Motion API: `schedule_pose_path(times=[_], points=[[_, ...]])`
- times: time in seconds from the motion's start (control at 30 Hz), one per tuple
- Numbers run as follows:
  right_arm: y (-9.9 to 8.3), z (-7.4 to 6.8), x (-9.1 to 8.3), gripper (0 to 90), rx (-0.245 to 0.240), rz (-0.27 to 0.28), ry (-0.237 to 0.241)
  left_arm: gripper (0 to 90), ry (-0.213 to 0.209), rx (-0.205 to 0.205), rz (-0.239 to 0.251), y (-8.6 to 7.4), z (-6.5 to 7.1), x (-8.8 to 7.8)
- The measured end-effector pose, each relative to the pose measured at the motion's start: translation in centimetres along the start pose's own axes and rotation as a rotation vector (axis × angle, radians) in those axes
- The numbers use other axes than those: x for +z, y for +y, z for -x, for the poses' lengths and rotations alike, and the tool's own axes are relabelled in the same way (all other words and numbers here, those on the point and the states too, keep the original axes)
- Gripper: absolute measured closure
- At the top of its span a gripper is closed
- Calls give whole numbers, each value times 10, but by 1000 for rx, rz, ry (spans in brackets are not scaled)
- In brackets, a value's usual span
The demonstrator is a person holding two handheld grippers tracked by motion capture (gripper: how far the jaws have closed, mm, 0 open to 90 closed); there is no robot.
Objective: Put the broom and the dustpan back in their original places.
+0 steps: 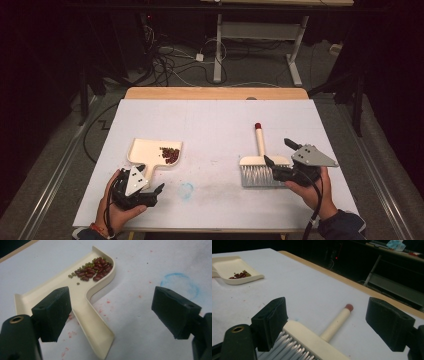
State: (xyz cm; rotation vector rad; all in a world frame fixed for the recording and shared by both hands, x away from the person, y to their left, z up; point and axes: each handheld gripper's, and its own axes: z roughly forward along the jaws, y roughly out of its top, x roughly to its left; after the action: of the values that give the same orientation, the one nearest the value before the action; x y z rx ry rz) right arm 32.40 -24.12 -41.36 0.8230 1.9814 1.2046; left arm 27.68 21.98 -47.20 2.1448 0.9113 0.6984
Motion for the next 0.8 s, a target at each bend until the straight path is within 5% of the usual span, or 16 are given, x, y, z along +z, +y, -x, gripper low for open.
schedule_pose_path(times=[0.3, 0.67, 0.8], points=[[-28, -4, -8, 176, 23, -24, 26, 158, 7, -12, 3, 0, -3, 0], [-58, -19, -22, 172, -30, -115, 35, 158, 13, -2, 13, 2, -3, -1], [-61, -19, -27, 171, 5, -118, 52, 158, 18, -5, 14, 2, -1, -3]])
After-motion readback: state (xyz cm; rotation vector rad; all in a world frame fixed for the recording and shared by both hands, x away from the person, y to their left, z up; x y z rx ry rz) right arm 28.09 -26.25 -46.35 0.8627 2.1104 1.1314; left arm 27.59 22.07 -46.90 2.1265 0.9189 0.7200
